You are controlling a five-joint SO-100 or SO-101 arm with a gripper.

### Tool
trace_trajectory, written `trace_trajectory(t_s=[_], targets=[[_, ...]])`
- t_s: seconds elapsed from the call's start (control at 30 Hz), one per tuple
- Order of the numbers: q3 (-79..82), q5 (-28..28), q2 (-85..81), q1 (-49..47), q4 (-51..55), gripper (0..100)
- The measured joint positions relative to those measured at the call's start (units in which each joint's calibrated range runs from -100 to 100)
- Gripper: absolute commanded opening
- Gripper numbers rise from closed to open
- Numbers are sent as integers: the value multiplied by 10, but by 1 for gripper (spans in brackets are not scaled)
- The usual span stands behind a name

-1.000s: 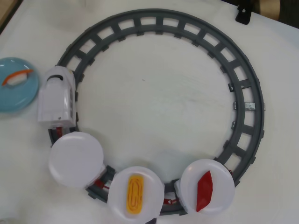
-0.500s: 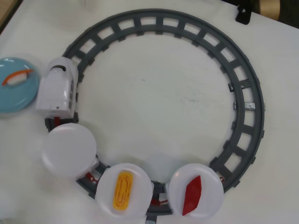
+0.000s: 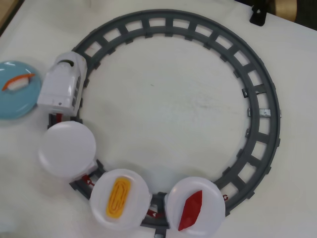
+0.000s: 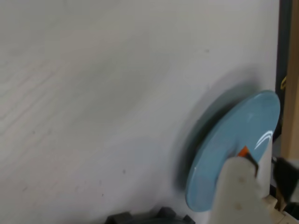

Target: Pick up the sushi from the Shinkansen and put it on the blue dish

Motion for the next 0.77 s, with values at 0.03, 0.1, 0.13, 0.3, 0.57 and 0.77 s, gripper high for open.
trace_trajectory(t_s=[0.03, 0.1, 0.13, 0.3, 0.57, 0.77], targets=[[6, 3, -10, 0, 1, 5], [19, 5, -23, -19, 1, 5], [24, 6, -25, -26, 1, 4], [42, 6, -29, -50, 0, 3], [96, 6, -32, -57, -23, 3], [97, 6, -32, -60, -23, 3]])
